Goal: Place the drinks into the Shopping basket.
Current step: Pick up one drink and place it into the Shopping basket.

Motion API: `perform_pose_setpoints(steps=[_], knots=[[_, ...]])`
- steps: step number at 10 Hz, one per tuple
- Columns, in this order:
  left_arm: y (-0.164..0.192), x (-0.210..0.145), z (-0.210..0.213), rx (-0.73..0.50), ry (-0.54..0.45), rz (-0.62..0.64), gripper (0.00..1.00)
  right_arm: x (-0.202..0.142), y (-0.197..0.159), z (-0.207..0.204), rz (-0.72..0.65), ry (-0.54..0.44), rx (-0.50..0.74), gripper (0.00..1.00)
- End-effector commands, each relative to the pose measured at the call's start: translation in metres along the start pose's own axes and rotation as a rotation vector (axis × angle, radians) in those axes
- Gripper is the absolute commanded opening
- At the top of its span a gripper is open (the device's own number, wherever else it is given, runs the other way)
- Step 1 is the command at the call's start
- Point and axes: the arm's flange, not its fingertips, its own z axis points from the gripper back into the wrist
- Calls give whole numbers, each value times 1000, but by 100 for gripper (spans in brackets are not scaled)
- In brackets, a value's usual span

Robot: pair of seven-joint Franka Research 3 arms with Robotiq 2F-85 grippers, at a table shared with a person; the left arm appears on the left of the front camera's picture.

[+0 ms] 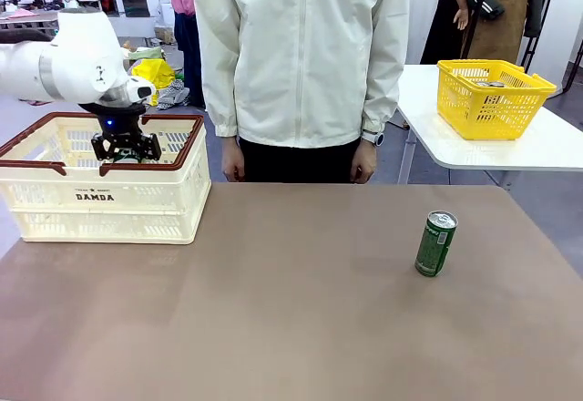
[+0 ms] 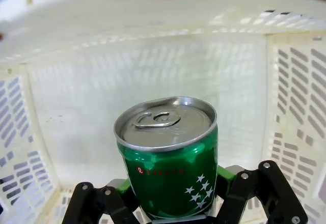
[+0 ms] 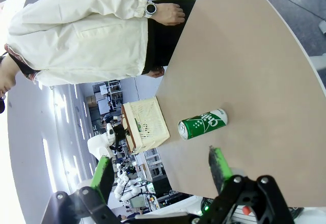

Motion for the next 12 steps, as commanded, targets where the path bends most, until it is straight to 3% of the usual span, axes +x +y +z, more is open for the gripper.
perform_pose_setpoints(steps=[1,7,8,9,12], knots=[[6,-5,1,-24,0,-11,0,1,1,0,12,-5,19,100],[2,3,-16,5,21,-2,0,1,1,0,12,-5,19,100],[3,3,-15,-12,14,3,58,1,1,0,12,-5,19,100],[5,2,-14,-18,10,1,100,1,1,0,12,-5,19,100],[4,2,-11,-18,13,-4,100,1,1,0,12,-5,19,100]])
